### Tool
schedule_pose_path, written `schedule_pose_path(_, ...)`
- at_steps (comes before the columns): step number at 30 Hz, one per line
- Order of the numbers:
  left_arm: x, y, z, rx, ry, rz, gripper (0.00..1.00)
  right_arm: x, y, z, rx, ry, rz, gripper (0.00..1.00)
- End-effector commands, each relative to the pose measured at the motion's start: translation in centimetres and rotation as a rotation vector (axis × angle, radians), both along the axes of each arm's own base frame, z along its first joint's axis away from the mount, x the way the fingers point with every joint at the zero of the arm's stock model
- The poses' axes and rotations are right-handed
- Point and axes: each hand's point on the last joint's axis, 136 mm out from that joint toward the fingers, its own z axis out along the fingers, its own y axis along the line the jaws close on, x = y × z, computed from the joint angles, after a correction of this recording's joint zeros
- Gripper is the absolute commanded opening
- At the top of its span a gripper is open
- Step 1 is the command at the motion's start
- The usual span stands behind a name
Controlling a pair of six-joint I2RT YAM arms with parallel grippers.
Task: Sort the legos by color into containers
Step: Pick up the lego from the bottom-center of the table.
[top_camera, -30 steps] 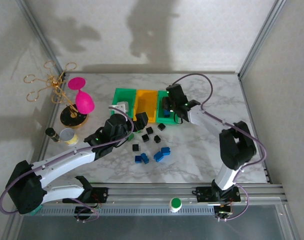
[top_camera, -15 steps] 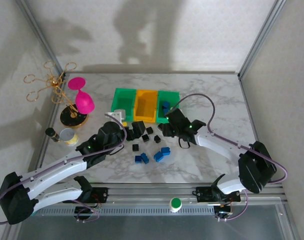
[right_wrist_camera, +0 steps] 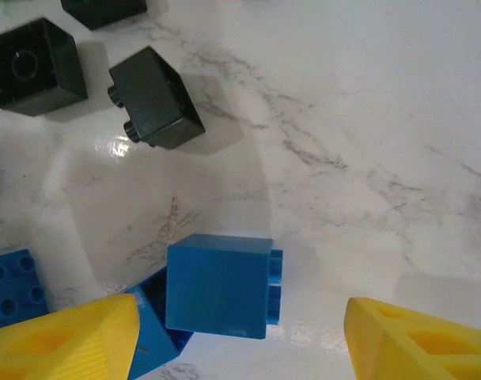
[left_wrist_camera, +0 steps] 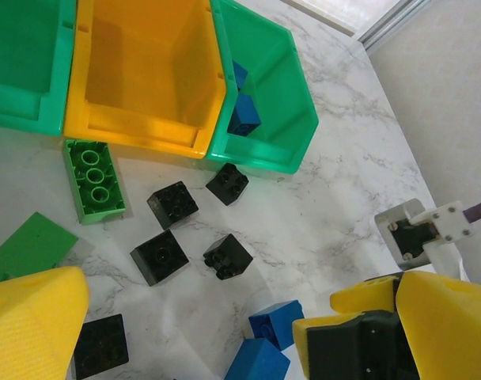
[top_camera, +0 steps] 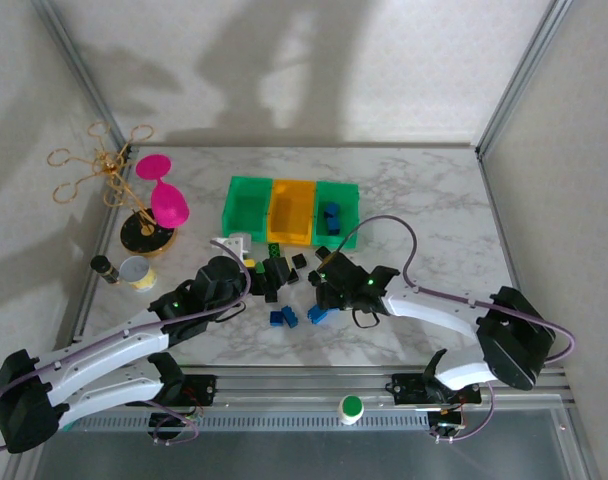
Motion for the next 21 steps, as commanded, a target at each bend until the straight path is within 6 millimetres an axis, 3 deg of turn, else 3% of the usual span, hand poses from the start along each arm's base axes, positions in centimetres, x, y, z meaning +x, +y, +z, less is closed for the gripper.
schedule_pose_path(1, -0.2, 0.4, -0.5, 0.013, 0.009, 0.018, 0.99, 0.4, 0.6, -0.4, -0.007, -0.002, -0.030, 0.71)
schedule_pose_path(12, -0.1, 0.7, -0.8, 0.025, 0.009, 0.034, 0.99, 1.4, 1.5, -1.3, -0.043, -0.020, -0.024, 0.69)
schedule_pose_path(21, -0.1, 0.7, -0.6, 0.027, 0.008, 0.034, 0.99, 1.0, 1.0, -2.2, -0.066, -0.001, -0.024, 0.56)
